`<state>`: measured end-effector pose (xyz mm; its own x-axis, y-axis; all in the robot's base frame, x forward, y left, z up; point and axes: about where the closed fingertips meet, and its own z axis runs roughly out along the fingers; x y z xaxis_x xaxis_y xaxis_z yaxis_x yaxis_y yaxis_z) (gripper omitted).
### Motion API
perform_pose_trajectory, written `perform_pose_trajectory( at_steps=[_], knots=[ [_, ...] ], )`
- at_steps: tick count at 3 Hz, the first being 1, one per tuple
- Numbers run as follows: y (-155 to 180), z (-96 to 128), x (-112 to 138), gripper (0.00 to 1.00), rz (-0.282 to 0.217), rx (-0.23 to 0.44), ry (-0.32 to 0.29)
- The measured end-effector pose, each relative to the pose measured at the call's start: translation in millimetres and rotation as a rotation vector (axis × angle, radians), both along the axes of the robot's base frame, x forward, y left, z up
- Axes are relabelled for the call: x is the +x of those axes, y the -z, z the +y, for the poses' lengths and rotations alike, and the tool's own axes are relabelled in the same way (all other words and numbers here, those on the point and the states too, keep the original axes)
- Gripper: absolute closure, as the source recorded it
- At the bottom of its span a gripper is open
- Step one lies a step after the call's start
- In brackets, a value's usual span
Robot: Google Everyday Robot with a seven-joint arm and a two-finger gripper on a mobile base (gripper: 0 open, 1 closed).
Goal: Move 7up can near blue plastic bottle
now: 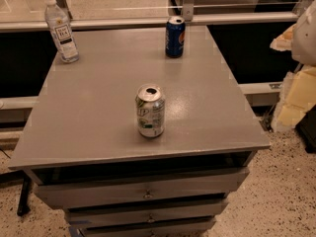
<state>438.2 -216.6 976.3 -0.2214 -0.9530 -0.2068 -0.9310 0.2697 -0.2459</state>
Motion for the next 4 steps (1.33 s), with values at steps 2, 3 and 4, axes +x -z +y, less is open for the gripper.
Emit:
perform_pose_trajectory(
  at_steps=[2,3,4],
  knots=[
    [1.1,8.0,1.0,0.0,-0.01,0.027,-0.01],
    [12.7,29.9,8.8,0.0,-0.02,0.13,-0.009],
    [26.2,71.5,18.8,0.0,-0.032,0.293,-0.034]
  ],
)
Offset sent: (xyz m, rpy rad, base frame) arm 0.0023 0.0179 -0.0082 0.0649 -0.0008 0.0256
